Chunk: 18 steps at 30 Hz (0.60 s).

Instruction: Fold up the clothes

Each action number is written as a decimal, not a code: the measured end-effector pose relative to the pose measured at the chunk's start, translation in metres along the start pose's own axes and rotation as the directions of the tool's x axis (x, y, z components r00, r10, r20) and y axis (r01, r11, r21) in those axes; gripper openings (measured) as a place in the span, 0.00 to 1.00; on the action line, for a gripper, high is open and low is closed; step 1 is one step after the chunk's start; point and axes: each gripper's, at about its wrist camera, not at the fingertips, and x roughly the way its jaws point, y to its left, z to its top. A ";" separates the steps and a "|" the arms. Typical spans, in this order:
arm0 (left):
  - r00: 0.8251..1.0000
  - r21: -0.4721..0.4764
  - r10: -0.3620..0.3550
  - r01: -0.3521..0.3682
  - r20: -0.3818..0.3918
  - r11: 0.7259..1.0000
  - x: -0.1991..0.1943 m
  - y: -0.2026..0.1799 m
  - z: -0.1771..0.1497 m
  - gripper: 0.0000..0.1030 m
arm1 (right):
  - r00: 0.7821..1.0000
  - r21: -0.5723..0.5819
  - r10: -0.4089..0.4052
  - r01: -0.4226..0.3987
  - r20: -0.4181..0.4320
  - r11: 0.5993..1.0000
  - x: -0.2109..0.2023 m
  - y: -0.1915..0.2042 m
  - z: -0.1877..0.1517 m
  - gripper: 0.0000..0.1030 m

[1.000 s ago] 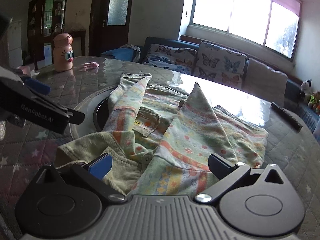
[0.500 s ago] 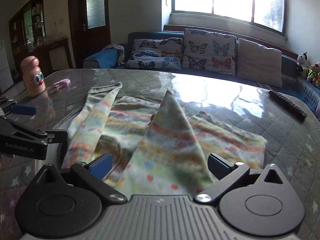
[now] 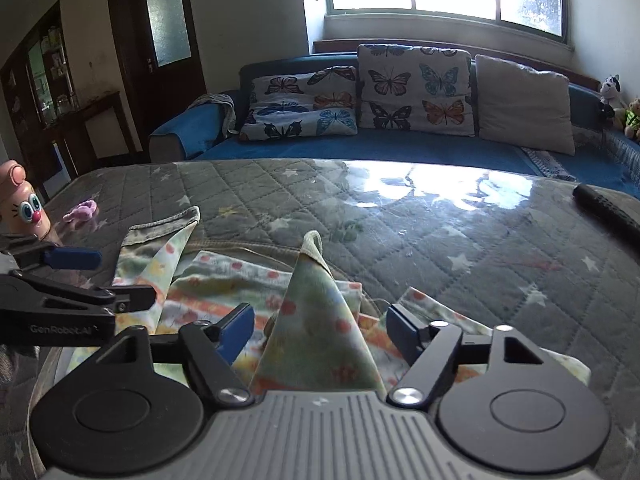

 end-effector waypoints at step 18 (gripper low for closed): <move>0.996 -0.118 -0.030 0.040 0.084 0.992 -0.043 0.043 -0.022 0.02 | 0.993 0.082 -0.061 0.053 0.099 0.995 -0.061 -0.031 -0.008 0.04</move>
